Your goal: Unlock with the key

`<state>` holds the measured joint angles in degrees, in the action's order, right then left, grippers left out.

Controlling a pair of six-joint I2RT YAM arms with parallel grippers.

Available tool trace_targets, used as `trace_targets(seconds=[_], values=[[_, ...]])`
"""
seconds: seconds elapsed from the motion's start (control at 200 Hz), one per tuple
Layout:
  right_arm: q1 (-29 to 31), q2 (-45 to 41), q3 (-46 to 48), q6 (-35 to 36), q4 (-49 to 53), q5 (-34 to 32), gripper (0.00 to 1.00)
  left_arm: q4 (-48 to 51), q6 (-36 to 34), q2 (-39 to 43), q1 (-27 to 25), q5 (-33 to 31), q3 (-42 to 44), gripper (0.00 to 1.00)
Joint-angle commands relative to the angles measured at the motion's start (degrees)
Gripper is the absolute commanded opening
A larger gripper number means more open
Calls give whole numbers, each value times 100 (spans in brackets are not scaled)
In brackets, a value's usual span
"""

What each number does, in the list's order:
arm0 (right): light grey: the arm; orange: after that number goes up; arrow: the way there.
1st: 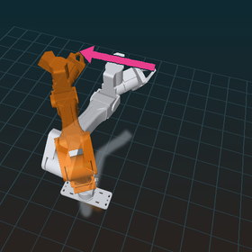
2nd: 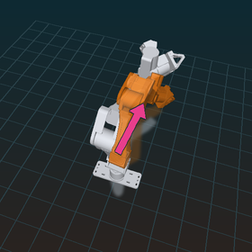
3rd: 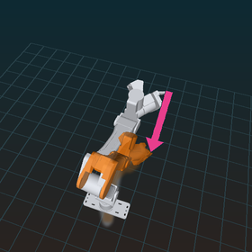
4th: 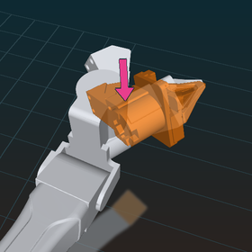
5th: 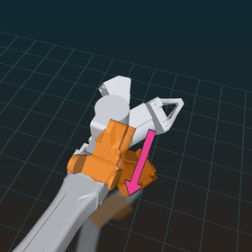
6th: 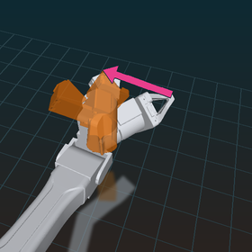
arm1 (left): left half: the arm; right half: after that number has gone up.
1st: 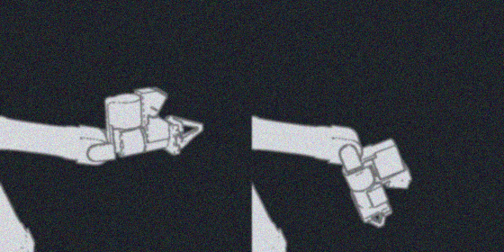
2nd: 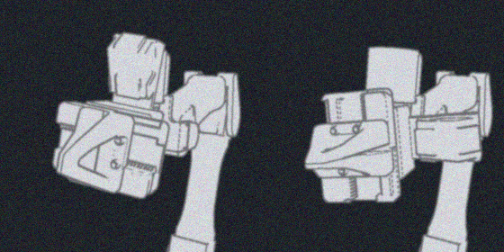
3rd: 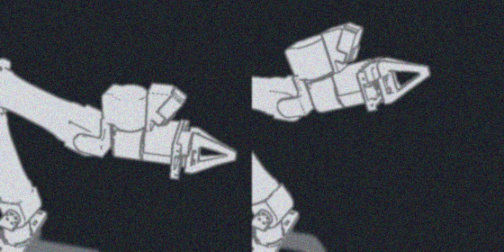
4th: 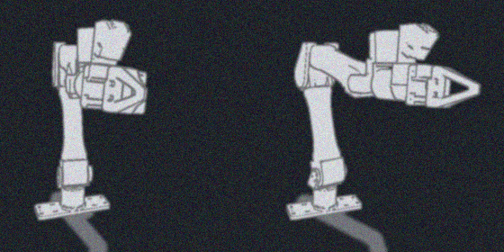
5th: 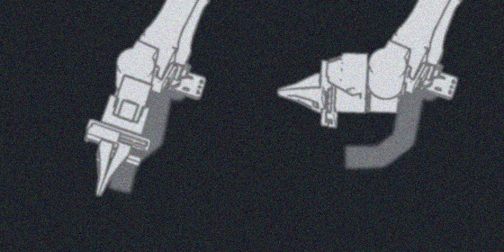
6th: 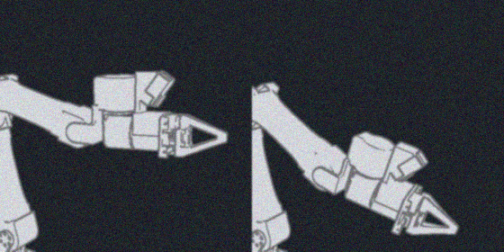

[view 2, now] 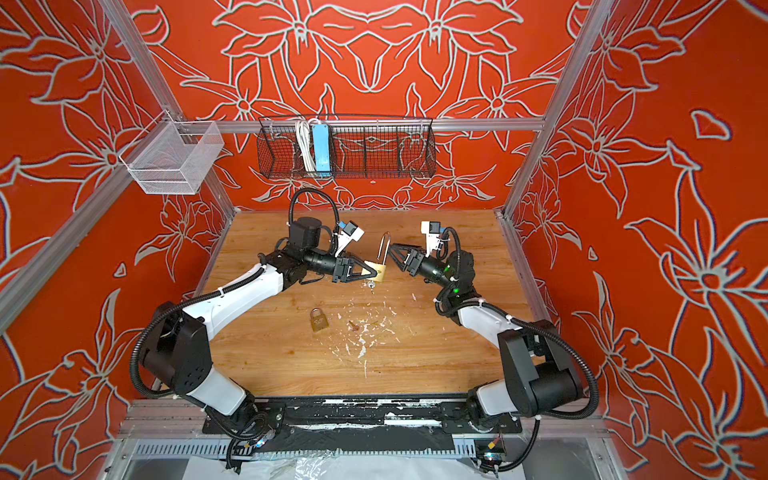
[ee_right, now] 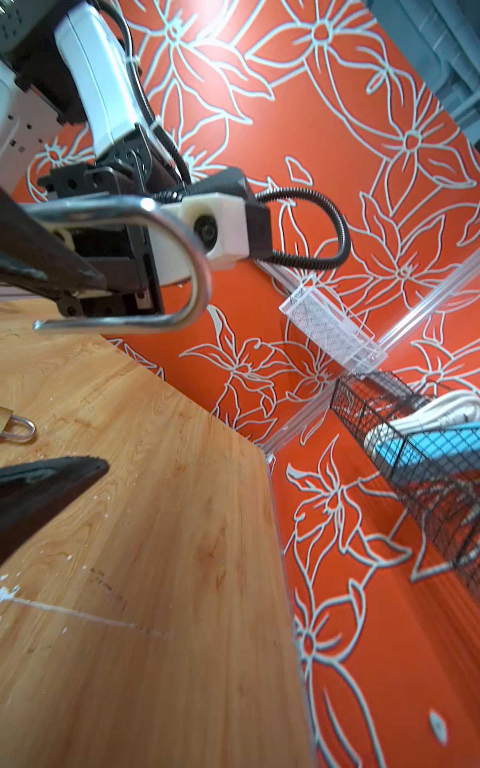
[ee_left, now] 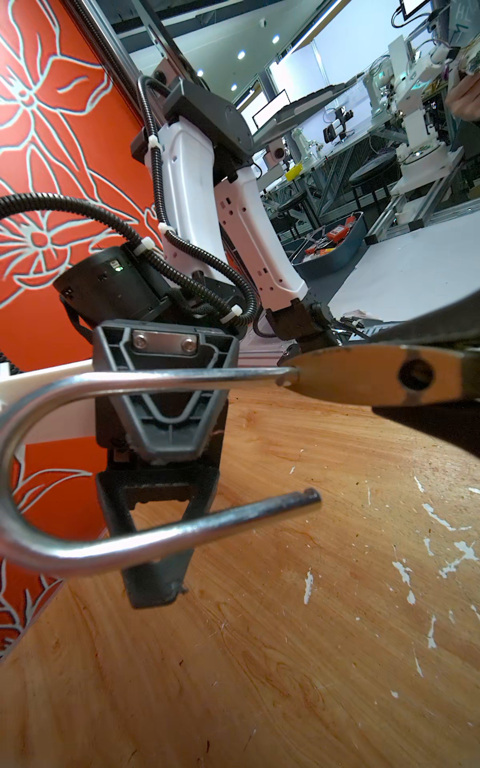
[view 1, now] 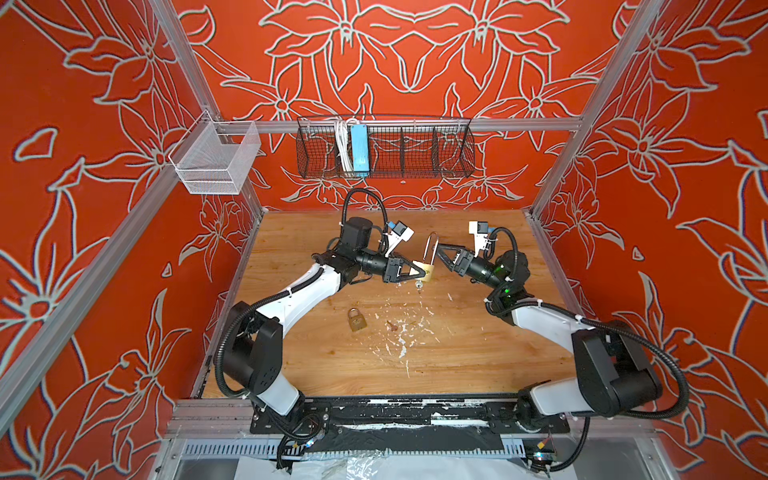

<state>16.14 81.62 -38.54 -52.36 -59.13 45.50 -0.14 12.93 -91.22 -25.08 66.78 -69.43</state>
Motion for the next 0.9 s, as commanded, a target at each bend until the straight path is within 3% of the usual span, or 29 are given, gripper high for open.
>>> trace_targets(seconds=[0.0, 0.22, 0.535, 0.746, 0.891], values=[[97, 14, -197, -44, -300, 363, 65, -512, 45, 187, 8, 387, -45, 0], [117, 351, -698, -166, -242, 853, 64, -352, -82, 245, -50, 439, -86, 0], [152, 254, -845, 512, 969, -164, 64, -570, 140, 284, -124, 456, -40, 0], [187, 71, -1000, 968, 2217, -659, 64, -524, 207, 111, -186, 502, -141, 0], [205, -249, -979, 1573, 3301, -1104, 64, -184, -46, 177, -232, 160, -162, 0]])
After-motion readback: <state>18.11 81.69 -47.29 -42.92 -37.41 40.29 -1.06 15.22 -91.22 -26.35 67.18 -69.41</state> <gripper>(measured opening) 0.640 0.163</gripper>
